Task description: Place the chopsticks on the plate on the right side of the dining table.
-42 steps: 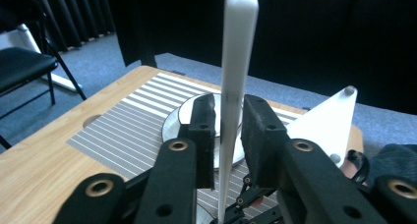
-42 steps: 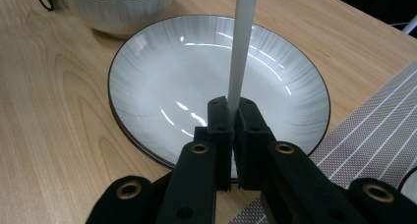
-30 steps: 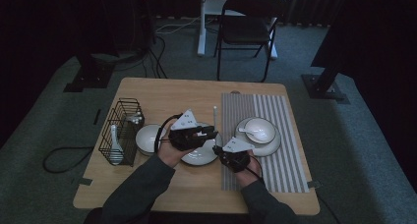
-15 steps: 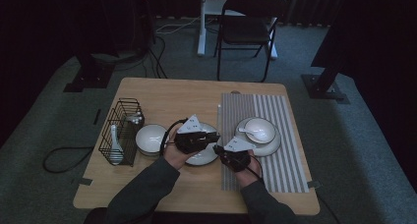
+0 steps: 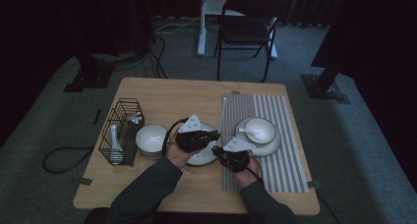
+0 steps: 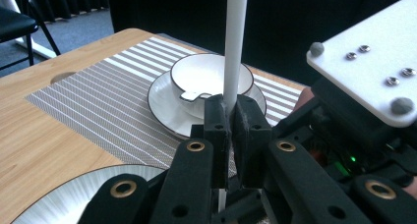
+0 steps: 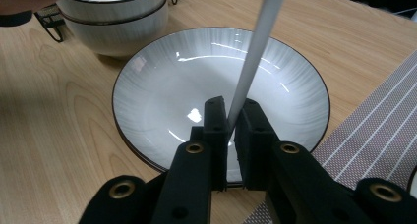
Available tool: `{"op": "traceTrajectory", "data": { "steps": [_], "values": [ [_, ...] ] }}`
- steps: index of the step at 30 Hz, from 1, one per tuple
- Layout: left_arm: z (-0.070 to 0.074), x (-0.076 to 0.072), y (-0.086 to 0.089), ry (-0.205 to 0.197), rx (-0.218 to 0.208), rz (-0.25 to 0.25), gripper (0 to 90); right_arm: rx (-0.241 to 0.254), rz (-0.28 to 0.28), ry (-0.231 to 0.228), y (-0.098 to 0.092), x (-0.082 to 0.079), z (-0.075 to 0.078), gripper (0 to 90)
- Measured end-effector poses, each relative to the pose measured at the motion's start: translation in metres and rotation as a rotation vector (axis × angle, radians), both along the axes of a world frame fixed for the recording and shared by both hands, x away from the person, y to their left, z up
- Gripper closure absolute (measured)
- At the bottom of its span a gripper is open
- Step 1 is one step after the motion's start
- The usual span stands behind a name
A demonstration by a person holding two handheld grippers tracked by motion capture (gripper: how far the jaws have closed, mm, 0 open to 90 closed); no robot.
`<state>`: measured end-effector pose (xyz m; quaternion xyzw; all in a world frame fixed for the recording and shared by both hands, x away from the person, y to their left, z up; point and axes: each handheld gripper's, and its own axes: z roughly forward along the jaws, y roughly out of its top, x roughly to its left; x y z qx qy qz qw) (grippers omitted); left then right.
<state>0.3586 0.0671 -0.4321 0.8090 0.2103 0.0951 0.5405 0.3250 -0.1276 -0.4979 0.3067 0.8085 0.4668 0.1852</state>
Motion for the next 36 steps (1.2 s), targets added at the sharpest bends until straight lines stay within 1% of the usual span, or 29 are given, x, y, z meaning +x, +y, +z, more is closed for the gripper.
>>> {"op": "traceTrajectory", "data": {
  "steps": [4,9,17,23,29,31,33,36],
  "values": [
    [0.000,0.001,-0.003,-0.003,0.006,0.004,86.1,-0.002,0.016,-0.004,0.003,-0.002,0.000,80.4],
    [-0.001,0.000,-0.006,-0.008,0.001,0.009,86.3,-0.002,0.043,-0.012,0.006,-0.004,0.001,77.1],
    [-0.004,0.003,-0.008,0.007,-0.014,0.018,86.3,0.002,0.080,-0.021,0.011,-0.006,0.002,71.1],
    [-0.007,0.004,-0.011,0.018,-0.014,0.019,86.3,0.004,0.109,-0.025,0.013,-0.008,0.002,65.6],
    [-0.006,0.006,-0.010,0.030,-0.019,0.019,86.3,0.007,0.110,-0.026,0.012,-0.008,0.001,59.5],
    [-0.006,0.006,-0.009,0.030,-0.017,0.022,86.3,-0.002,0.107,-0.022,0.012,-0.007,0.001,57.2],
    [-0.005,0.007,-0.009,0.027,-0.011,0.025,86.2,-0.013,0.100,-0.019,0.011,-0.007,0.000,56.0],
    [-0.005,0.008,-0.010,0.023,0.005,0.029,86.2,-0.014,0.090,-0.010,0.009,-0.006,-0.001,54.2]
  ]
}}
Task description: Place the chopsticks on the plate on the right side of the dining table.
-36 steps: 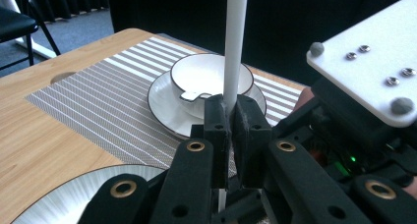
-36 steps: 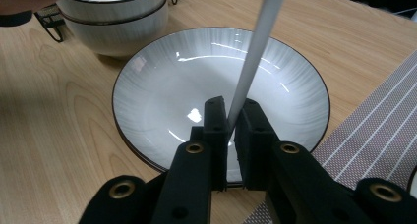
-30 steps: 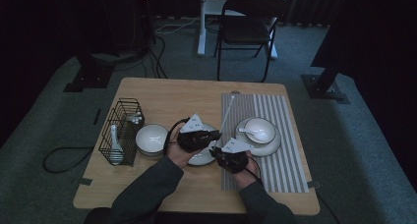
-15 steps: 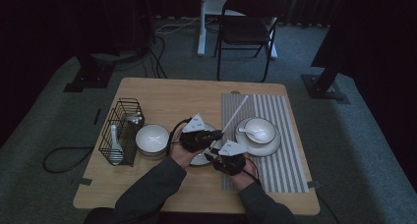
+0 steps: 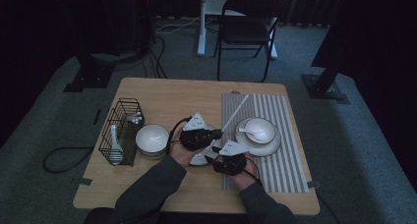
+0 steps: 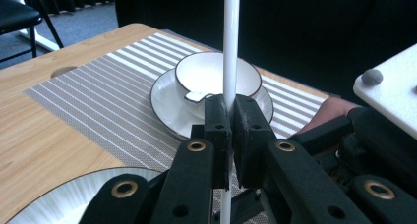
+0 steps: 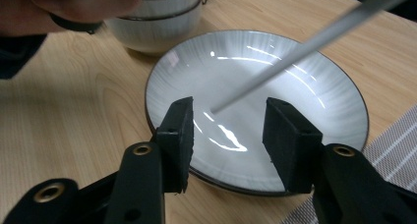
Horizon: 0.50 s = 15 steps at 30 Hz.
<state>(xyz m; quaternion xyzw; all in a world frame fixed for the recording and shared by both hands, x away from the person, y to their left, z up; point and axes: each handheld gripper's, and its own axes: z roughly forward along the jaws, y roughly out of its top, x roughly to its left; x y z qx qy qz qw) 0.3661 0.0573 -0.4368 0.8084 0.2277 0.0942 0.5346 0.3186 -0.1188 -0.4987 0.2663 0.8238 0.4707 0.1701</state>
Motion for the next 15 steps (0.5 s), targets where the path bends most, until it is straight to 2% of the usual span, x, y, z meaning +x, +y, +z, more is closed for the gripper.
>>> {"op": "traceTrajectory", "data": {
  "steps": [15],
  "values": [
    [-0.004,0.010,-0.004,-0.014,0.045,0.028,86.2,-0.026,-0.049,0.013,-0.029,-0.006,-0.005,53.3]
  ]
}}
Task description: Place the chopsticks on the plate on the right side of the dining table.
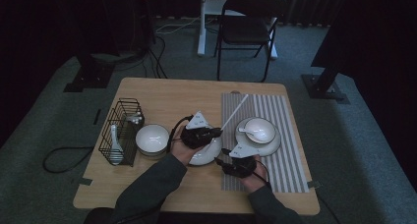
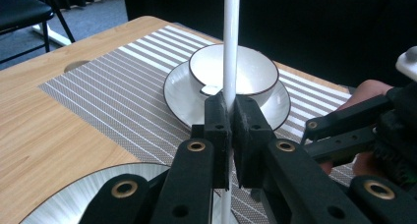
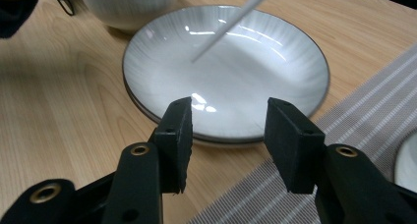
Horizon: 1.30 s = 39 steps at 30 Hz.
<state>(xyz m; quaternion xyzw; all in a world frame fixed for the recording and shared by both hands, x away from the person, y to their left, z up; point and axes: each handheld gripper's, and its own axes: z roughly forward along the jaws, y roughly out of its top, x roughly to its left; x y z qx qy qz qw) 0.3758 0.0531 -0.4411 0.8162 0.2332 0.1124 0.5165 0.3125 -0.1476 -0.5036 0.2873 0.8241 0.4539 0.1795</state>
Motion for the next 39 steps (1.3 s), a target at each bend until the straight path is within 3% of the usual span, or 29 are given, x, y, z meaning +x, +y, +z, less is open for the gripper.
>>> {"op": "traceTrajectory", "data": {
  "steps": [21,39],
  "values": [
    [0.005,0.014,-0.010,-0.031,0.038,0.012,86.3,-0.060,-0.041,0.023,-0.030,-0.012,-0.010,53.2],
    [0.007,0.028,-0.021,-0.039,0.081,0.009,86.2,-0.071,-0.038,0.041,-0.034,-0.017,-0.016,52.8]
  ]
}}
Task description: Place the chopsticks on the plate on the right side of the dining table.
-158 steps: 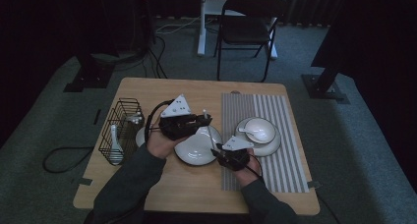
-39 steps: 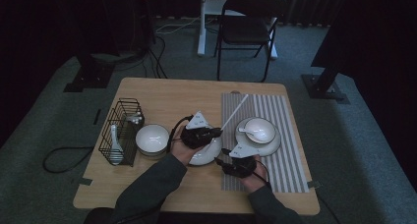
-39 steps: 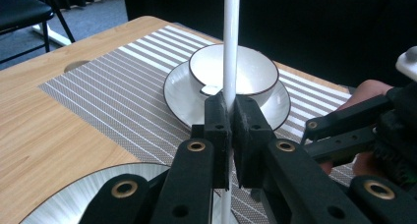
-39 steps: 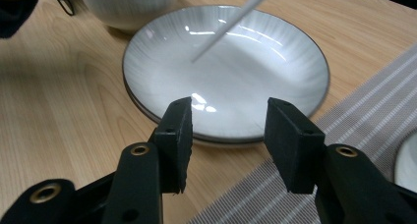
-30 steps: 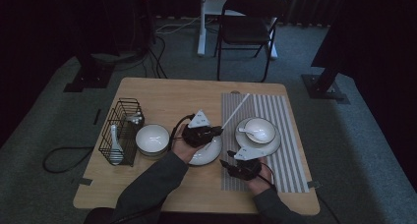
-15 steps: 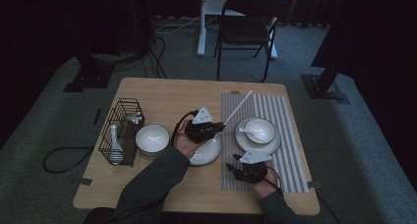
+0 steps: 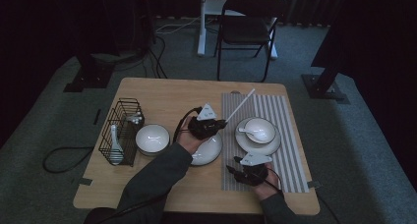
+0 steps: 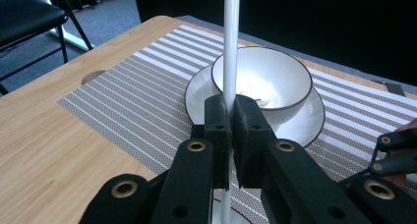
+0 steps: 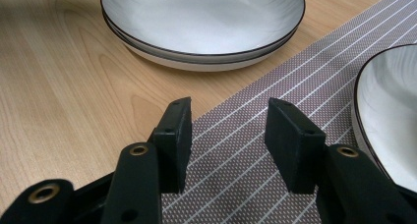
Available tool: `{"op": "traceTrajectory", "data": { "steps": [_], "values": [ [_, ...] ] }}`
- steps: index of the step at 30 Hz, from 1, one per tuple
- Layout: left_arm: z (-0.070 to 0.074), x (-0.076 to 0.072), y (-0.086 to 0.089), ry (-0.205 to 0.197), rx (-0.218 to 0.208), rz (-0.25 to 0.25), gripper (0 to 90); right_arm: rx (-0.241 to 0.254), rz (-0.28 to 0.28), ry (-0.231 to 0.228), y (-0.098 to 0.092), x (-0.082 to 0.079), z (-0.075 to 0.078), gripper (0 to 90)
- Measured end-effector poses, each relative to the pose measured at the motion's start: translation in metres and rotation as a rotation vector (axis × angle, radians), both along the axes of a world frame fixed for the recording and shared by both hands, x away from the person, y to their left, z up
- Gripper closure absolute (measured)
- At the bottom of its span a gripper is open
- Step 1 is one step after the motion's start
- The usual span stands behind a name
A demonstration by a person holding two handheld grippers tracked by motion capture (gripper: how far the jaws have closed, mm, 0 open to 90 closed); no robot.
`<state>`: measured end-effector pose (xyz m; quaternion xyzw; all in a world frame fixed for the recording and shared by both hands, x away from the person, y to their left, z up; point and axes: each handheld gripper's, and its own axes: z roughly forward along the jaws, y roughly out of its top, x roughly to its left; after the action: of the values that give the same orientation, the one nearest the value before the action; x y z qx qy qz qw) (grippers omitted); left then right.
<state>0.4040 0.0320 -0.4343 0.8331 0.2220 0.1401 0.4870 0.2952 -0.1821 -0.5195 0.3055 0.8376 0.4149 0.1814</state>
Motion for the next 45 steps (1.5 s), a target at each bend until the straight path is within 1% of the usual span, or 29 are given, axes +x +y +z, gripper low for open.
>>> {"op": "traceTrajectory", "data": {
  "steps": [8,15,27,31,36,39,41,45],
  "values": [
    [-0.001,0.005,-0.006,-0.001,0.013,0.002,86.2,0.001,-0.002,0.006,-0.001,-0.001,-0.002,52.6],
    [-0.001,0.011,-0.013,-0.017,0.030,-0.005,86.2,0.002,-0.007,0.006,-0.003,-0.002,-0.002,52.6],
    [0.002,0.026,-0.019,-0.022,0.031,-0.002,86.2,0.006,-0.015,0.009,-0.006,-0.003,-0.004,52.4],
    [0.001,0.033,-0.024,-0.022,0.059,-0.004,86.2,0.008,-0.014,0.016,-0.006,-0.003,-0.005,52.4],
    [-0.003,0.038,-0.030,-0.007,0.076,-0.005,86.2,0.009,-0.013,0.018,-0.006,-0.003,-0.006,52.4],
    [-0.008,0.041,-0.035,0.001,0.093,-0.008,86.2,0.011,-0.012,0.019,-0.005,-0.003,-0.006,52.4],
    [-0.011,0.043,-0.038,0.008,0.111,-0.005,86.2,0.010,-0.012,0.018,-0.005,-0.003,-0.006,52.4],
    [-0.018,0.048,-0.042,0.034,0.140,-0.002,86.2,0.014,-0.014,0.021,-0.006,-0.002,-0.006,52.4]
  ]
}}
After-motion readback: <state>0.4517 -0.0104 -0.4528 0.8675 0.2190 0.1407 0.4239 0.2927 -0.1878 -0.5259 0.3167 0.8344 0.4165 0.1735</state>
